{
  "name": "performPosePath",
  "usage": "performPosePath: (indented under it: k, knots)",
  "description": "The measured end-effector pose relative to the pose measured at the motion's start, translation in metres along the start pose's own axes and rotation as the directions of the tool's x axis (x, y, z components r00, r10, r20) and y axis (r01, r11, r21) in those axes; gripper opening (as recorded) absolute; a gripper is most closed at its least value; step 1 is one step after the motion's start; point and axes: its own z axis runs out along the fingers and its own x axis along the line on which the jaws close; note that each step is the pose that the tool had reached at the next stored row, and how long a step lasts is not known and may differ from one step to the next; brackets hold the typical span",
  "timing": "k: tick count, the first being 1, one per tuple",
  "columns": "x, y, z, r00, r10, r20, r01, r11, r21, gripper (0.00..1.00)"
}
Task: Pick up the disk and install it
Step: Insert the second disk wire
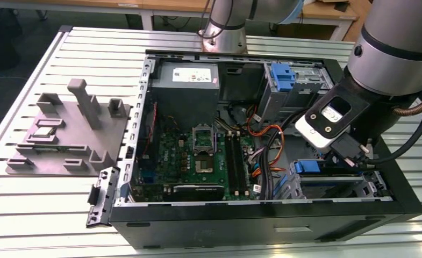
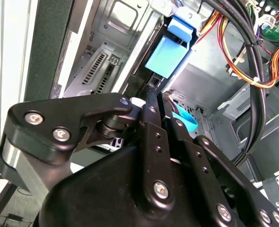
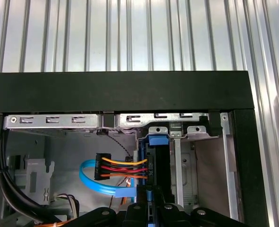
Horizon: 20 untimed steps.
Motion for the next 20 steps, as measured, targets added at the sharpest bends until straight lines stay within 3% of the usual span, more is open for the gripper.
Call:
performPosePath:
  k: [8, 9, 10, 17, 20]
  knots:
    - [-0.0003, -0.0001, 0.0003, 1.0, 0.0, -0.0013, 0.0, 1.0, 0.0001, 0.17]
    - [-0.0003, 0.0, 0.0, 1.0, 0.0, -0.0015, 0.0, 1.0, 0.0001, 0.24]
    - [-0.0003, 0.0001, -0.0008, 1.0, 0.0, -0.0016, 0.0, 1.0, 0.0002, 0.24]
    - [-0.0006, 0.0031, -0.0182, 1.0, 0.0, -0.0014, 0.0, 1.0, 0.0016, 0.24]
    - [-0.0006, 0.0034, -0.0198, 1.0, 0.0, -0.0015, 0.0, 1.0, 0.0021, 0.22]
